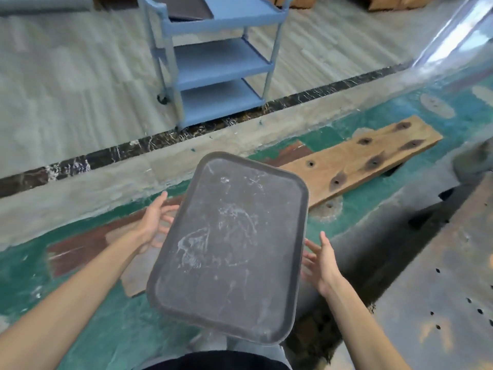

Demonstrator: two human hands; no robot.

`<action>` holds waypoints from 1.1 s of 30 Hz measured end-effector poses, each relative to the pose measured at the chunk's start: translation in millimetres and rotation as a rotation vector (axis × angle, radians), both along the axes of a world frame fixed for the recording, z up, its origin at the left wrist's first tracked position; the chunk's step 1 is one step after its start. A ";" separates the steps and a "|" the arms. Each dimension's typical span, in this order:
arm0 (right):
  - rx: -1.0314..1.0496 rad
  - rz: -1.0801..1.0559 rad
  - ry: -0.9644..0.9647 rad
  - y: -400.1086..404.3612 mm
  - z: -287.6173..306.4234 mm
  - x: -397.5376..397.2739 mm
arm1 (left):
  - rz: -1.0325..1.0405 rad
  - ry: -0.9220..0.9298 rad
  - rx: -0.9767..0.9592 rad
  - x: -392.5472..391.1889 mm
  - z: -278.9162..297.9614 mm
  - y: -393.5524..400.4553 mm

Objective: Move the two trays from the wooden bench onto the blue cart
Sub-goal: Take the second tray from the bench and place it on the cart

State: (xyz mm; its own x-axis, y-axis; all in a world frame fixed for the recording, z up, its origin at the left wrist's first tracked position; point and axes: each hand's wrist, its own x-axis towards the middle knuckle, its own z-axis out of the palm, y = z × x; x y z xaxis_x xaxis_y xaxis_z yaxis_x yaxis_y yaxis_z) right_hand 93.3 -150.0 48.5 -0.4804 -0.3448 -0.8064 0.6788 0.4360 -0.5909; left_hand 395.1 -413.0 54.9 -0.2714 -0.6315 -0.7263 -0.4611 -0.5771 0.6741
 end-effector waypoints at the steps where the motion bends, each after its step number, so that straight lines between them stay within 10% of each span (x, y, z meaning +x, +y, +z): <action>1: 0.004 0.048 0.003 -11.4 2.0 17.6 | 0.043 0.010 -0.005 28.9 -0.9 0.9; 20: 0.048 0.637 -0.016 -234.7 14.6 319.1 | 0.582 0.014 0.043 420.0 9.9 -3.9; 33: 0.026 0.744 -0.239 -474.2 -35.6 456.5 | 0.760 -0.074 0.059 554.2 -16.1 -171.8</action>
